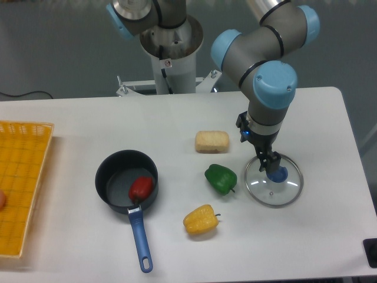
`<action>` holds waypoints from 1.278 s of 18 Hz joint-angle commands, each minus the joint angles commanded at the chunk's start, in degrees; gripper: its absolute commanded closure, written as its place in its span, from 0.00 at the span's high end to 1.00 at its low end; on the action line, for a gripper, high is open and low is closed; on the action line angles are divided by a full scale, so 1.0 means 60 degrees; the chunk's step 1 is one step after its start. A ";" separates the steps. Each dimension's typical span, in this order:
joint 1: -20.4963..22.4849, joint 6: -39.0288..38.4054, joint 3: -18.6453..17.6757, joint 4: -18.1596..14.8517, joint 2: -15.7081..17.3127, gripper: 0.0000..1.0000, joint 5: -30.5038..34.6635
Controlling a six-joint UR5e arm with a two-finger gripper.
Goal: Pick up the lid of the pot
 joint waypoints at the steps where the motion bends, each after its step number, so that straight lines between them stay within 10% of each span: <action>1: 0.0000 -0.0014 0.0000 0.0000 0.0014 1.00 0.0015; 10: -0.0117 -0.0350 -0.0321 0.0467 0.0000 1.00 0.0058; 23: 0.0439 -0.4057 -0.0513 0.1331 -0.0249 1.00 -0.0747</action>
